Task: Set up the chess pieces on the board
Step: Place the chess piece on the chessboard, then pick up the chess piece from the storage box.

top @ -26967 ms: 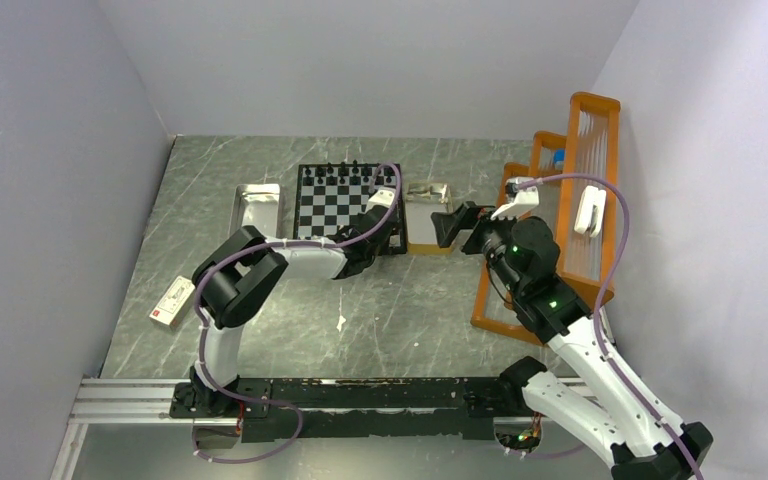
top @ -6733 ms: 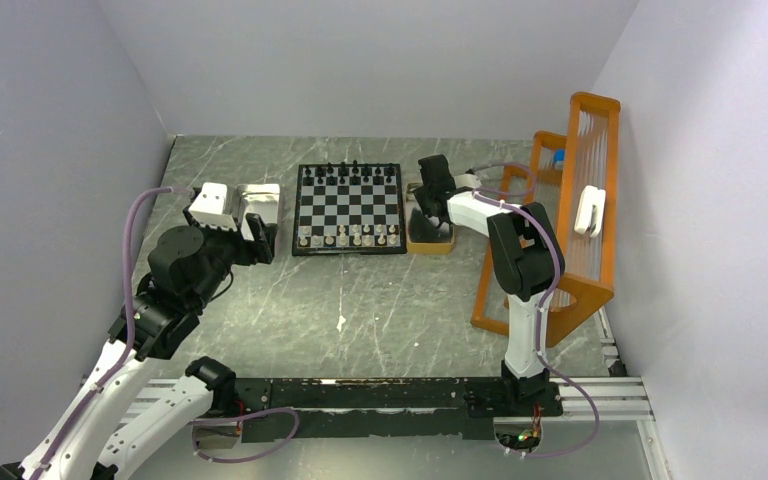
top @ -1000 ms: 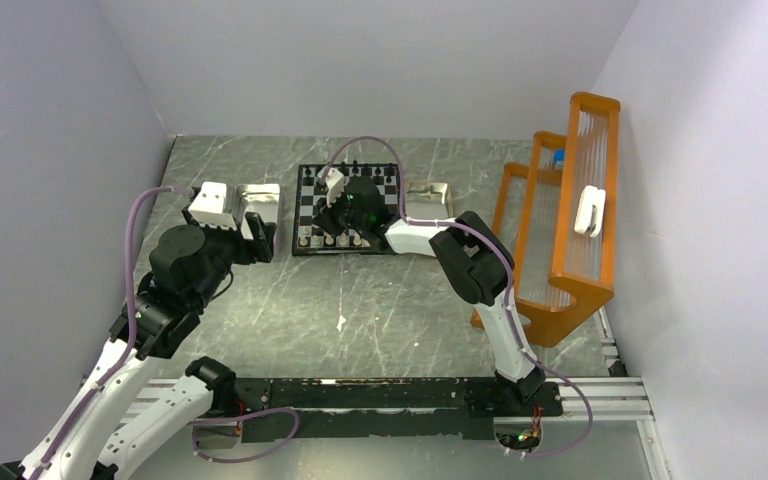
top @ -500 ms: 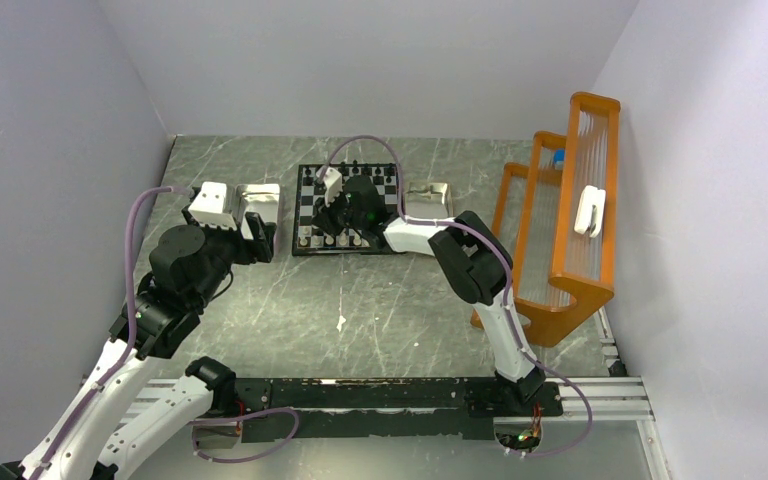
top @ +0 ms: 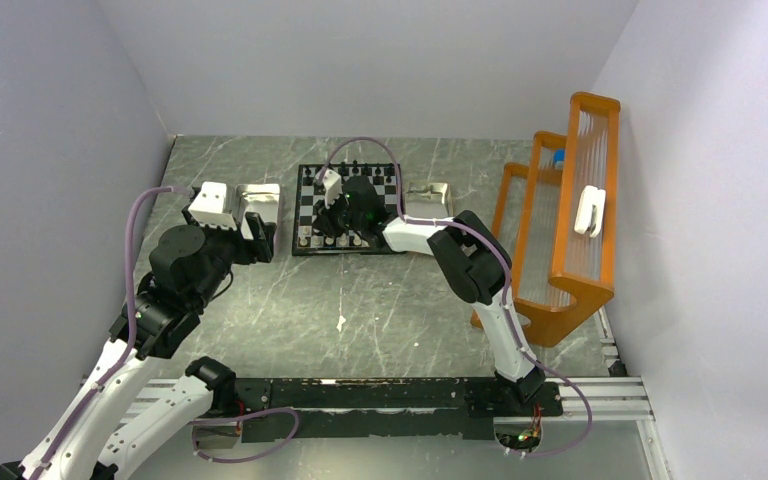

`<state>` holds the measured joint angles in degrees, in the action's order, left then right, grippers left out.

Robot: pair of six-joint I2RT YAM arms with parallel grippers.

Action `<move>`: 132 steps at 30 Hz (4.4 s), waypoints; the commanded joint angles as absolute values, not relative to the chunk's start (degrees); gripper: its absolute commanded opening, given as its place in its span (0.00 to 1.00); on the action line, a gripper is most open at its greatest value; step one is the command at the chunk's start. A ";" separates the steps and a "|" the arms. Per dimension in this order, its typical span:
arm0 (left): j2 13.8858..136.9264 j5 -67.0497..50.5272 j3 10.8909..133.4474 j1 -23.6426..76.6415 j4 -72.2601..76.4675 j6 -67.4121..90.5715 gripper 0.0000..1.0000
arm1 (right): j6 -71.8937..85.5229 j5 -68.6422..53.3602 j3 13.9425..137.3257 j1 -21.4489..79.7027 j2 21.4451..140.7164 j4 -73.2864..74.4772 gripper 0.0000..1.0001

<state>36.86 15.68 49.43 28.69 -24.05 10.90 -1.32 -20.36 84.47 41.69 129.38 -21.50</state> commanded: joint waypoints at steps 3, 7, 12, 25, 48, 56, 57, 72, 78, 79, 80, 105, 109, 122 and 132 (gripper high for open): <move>36.66 15.82 49.39 28.12 -23.62 10.57 0.82 | -1.49 -20.57 87.10 42.08 130.61 -20.33 0.22; 36.58 15.91 49.39 28.12 -23.55 10.55 0.82 | -1.49 -20.60 86.65 42.02 130.27 -20.91 0.21; 36.69 15.91 49.39 28.12 -23.61 10.53 0.82 | -1.75 -21.18 87.11 42.02 130.39 -19.82 0.18; 36.65 15.75 49.36 28.08 -23.53 10.46 0.82 | -2.36 -22.33 87.50 42.04 129.21 -17.15 0.15; 36.78 15.74 49.39 27.98 -23.47 10.37 0.82 | -3.43 -21.87 86.25 42.07 127.79 -15.75 0.14; 36.74 15.76 49.31 28.01 -23.47 10.40 0.82 | -3.53 -22.14 85.58 42.03 127.12 -15.38 0.14; 36.74 15.67 49.35 28.00 -23.47 10.37 0.82 | -3.52 -22.15 85.48 42.10 127.02 -15.38 0.14; 36.74 15.58 49.31 28.03 -23.47 10.37 0.83 | -1.87 -22.66 86.69 42.01 127.36 -15.80 0.25; 37.01 15.47 49.39 27.99 -23.40 10.37 0.83 | 2.36 -22.22 88.84 41.81 127.55 -17.74 0.33; 37.08 15.44 49.34 28.01 -23.38 10.39 0.83 | 2.99 -21.85 89.05 41.78 127.39 -18.14 0.34; 37.13 15.39 49.38 28.03 -23.50 10.34 0.83 | 3.45 -21.57 89.28 41.73 127.17 -18.33 0.34; 38.07 12.76 49.39 28.02 -23.39 10.03 0.83 | 9.74 26.00 74.09 32.54 105.38 -2.75 0.32; 37.86 12.85 49.31 28.01 -23.47 10.17 0.83 | 7.81 25.34 71.20 29.18 106.34 -5.30 0.33; 37.54 13.05 49.42 28.00 -23.58 10.11 0.83 | 3.71 20.57 73.71 24.01 115.26 -9.29 0.46; 37.79 13.34 49.48 28.04 -23.49 10.11 0.83 | 5.50 19.89 75.87 21.86 120.35 -11.95 0.50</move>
<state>38.04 13.72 49.41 28.64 -24.05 10.87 4.47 20.10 73.52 23.03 118.67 -8.95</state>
